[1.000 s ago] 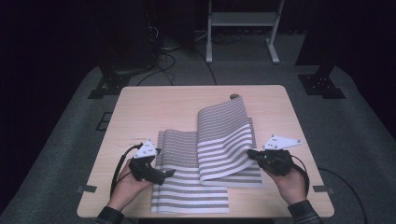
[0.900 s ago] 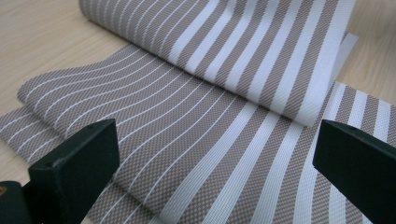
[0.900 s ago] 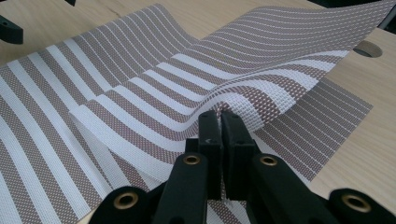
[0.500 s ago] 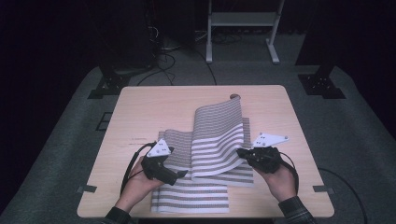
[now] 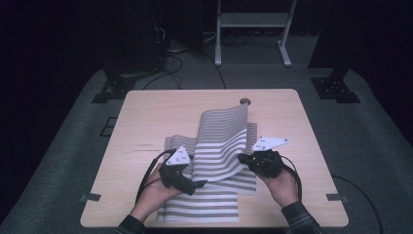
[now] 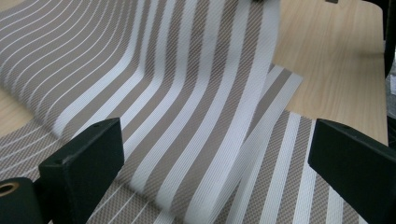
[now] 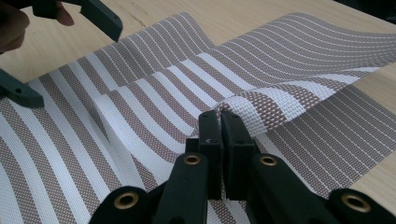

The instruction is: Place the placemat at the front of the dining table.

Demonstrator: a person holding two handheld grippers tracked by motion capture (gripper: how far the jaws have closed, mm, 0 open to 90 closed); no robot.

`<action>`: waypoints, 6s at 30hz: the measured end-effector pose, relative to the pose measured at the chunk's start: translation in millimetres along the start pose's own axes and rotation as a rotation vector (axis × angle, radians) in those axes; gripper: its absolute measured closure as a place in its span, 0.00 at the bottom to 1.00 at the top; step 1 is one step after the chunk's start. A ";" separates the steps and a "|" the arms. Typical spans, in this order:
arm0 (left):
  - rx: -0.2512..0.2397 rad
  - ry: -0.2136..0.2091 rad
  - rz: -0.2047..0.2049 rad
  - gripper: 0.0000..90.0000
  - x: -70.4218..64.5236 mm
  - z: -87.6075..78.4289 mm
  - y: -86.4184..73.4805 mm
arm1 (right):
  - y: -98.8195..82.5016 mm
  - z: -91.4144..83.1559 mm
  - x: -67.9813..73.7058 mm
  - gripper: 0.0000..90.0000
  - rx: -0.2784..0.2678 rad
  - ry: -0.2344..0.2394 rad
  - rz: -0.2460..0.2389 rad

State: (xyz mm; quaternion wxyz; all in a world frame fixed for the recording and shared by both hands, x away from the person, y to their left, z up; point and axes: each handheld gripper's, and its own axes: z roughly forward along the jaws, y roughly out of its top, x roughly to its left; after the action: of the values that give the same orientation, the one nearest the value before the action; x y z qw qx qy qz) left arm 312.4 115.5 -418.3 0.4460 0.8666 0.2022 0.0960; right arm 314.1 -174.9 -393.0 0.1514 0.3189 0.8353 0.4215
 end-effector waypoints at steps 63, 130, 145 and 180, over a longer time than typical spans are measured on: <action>0.067 -0.012 0.073 0.71 -1.4 56.1 27.7 | 19.1 22.6 24.7 0.89 -0.015 0.047 -0.062; -0.105 0.222 -0.122 0.95 49.6 -30.4 7.2 | -53.4 33.9 2.6 0.95 0.206 0.031 -0.021; -0.125 0.308 -0.182 0.95 65.7 -65.4 -12.8 | -54.4 40.5 5.6 0.95 0.239 0.038 -0.043; 0.022 0.390 -0.348 0.86 86.9 -86.0 -72.0 | -55.2 45.3 6.6 0.95 0.273 0.030 -0.072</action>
State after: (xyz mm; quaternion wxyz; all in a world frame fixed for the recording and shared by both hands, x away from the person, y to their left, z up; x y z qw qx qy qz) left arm 341.7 254.0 -427.8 0.3990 0.7886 0.4314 0.1812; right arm 310.4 -167.5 -464.2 0.1092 0.2999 0.8979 0.3030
